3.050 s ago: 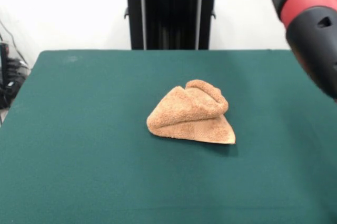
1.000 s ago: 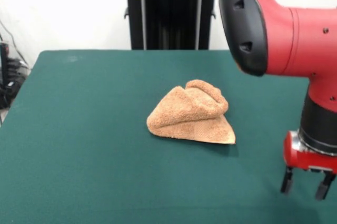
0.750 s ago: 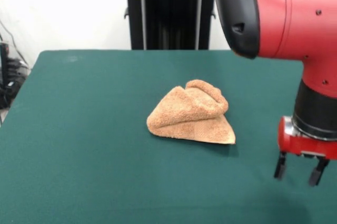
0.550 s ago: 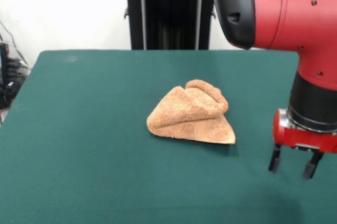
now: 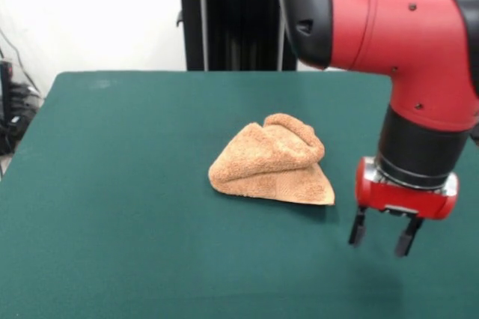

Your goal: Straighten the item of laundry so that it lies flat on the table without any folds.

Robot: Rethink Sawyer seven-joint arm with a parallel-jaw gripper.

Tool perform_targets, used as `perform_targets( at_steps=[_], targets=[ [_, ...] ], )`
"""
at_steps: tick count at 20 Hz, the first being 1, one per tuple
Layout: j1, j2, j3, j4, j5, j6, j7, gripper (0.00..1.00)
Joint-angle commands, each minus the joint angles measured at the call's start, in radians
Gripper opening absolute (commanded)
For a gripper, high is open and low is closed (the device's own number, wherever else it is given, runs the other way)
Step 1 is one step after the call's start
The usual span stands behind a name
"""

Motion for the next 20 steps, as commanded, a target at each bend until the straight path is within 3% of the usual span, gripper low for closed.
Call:
perform_targets(
  at_steps=[1,20],
  targets=[
    [-0.019,0.034,0.148,0.189,-0.064,-0.072,0.013,1.0],
    [-0.047,-0.072,0.195,0.379,-0.123,-0.136,0.035,1.0]
  ],
)
